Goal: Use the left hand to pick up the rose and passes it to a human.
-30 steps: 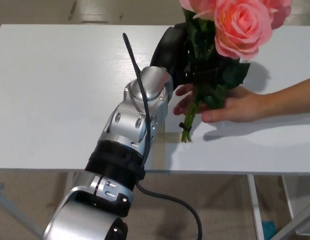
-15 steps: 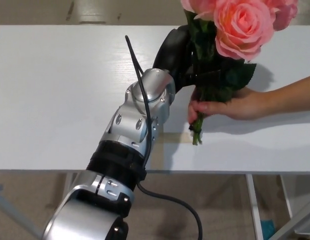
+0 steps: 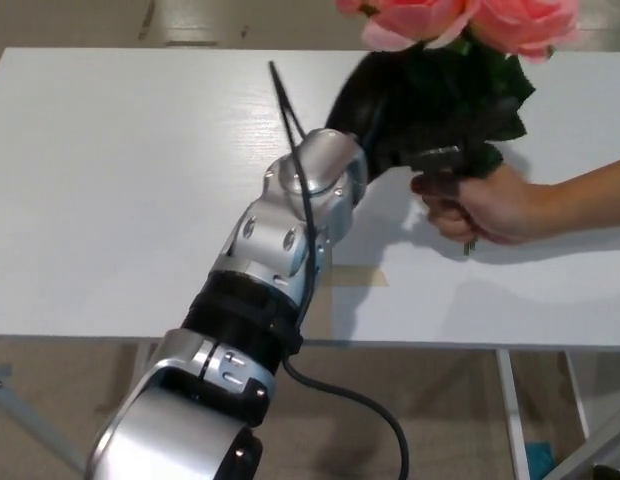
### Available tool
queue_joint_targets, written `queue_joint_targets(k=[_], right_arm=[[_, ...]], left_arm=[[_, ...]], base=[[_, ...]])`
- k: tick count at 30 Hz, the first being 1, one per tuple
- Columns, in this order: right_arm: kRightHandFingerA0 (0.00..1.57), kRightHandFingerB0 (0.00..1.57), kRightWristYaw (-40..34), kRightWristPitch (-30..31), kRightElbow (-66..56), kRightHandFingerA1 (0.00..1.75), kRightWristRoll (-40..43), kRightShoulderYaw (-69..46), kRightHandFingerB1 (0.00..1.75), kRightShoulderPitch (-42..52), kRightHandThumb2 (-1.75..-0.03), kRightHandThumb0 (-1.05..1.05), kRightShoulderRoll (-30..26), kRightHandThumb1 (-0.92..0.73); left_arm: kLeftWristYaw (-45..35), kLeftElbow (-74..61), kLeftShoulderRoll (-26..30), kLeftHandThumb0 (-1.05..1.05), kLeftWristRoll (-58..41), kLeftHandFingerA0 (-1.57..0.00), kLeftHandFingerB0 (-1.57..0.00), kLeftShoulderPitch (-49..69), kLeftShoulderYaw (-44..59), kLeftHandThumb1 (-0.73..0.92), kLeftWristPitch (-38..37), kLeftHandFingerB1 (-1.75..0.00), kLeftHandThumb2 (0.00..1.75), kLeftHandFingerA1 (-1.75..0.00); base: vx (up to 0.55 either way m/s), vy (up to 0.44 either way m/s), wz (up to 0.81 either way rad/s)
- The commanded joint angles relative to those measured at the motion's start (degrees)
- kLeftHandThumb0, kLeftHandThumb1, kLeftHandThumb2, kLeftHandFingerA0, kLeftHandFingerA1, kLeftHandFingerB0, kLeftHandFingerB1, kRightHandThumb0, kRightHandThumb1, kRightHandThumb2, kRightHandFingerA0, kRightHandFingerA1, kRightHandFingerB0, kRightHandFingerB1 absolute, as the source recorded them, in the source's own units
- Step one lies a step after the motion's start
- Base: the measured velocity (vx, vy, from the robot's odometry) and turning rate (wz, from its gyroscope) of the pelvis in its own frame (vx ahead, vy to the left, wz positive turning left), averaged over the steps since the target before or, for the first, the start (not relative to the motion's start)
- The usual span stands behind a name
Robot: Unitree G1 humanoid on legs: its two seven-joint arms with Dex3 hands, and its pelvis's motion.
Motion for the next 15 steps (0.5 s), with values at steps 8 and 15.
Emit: queue_joint_targets(k=[8,15], right_arm=[[0.62,0.49,0.3,0.7,0.3,0.41,0.7,-0.2,0.35,0.1,-0.66,-0.59,0.2,-0.79],[0.53,0.42,0.4,0.6,0.3,0.56,0.9,-0.4,0.51,0.2,-0.98,-0.6,0.2,-0.65]], left_arm=[[-11.7,-0.6,6.2,-0.89,9.7,0.0,0.0,-4.5,-11.4,0.47,5.0,0.0,0.6,0.0],[-12.4,-2.2,8.5,-0.89,9.8,0.0,0.0,-3.7,-10.3,0.47,6.1,0.0,0.59,0.0]], base=[[0.0,0.0,0.0],[0.0,0.0,0.0]])
